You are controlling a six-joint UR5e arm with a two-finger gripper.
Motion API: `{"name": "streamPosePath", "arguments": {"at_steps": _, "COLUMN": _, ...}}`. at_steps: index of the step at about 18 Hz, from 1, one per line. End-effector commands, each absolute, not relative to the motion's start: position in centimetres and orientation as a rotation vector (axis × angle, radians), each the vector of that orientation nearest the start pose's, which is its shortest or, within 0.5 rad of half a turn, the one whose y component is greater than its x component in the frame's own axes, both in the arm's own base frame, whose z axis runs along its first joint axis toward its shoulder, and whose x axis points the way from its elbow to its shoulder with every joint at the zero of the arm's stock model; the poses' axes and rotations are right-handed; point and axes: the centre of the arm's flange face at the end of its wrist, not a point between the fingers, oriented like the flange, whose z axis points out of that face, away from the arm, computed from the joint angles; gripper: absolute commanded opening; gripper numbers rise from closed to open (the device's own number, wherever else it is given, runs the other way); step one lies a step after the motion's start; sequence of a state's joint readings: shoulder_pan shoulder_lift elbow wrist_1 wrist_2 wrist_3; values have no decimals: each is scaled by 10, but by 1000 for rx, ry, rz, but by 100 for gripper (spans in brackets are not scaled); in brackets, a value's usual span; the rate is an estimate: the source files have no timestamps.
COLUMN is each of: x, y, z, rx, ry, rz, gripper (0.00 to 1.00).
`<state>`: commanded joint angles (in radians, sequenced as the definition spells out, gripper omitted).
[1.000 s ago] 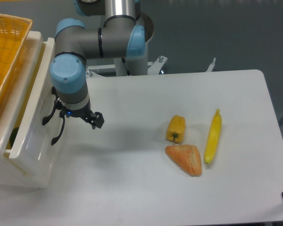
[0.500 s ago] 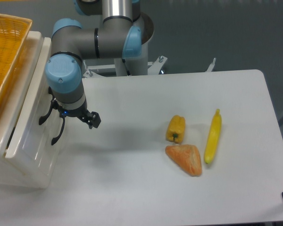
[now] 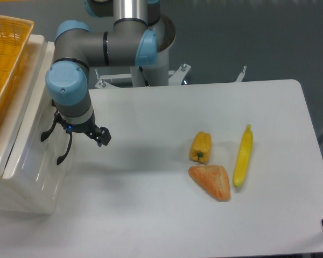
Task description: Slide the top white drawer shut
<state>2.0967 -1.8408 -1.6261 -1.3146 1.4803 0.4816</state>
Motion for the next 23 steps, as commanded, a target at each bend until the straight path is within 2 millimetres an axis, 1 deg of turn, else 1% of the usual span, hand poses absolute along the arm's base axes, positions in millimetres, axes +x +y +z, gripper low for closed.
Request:
{"name": "streamPosePath", "arguments": {"at_steps": 3, "x": -193, "y": 564, "z": 346, "rx": -3140, "ry": -86, "rz": -167, "gripper": 100}}
{"name": "streamPosePath", "arguments": {"at_steps": 7, "x": -236, "y": 547, "z": 351, "rx": -3124, "ry": -102, "rz": -160, "gripper": 100}}
{"name": "streamPosePath", "arguments": {"at_steps": 11, "x": -277, "y": 528, "z": 351, "rx": -3117, "ry": -128, "rz": -153, "gripper": 100}}
{"name": "streamPosePath", "arguments": {"at_steps": 12, "x": -282, "y": 524, "z": 349, "rx": -3120, "ry": -126, "rz": -159, "gripper": 100}}
{"name": "streamPosePath", "arguments": {"at_steps": 14, "x": -301, "y": 512, "z": 347, "rx": -3120, "ry": -121, "rz": -162, "gripper": 100}}
{"name": "streamPosePath", "arguments": {"at_steps": 15, "x": -309, "y": 508, "z": 347, "rx": -3117, "ry": -90, "rz": -160, "gripper": 100}}
{"name": "streamPosePath", "arguments": {"at_steps": 17, "x": -333, "y": 492, "z": 348, "rx": -3109, "ry": -85, "rz": -159, "gripper": 100}}
{"name": "streamPosePath", "arguments": {"at_steps": 19, "x": -354, "y": 475, "z": 356, "rx": -3096, "ry": -110, "rz": -138, "gripper": 100}}
{"name": "streamPosePath", "arguments": {"at_steps": 22, "x": -395, "y": 438, "z": 352, "rx": -3099, "ry": -78, "rz": -147, "gripper": 100}}
{"name": "streamPosePath", "arguments": {"at_steps": 23, "x": -405, "y": 428, "z": 350, "rx": -3102, "ry": -57, "rz": -151, "gripper": 100}}
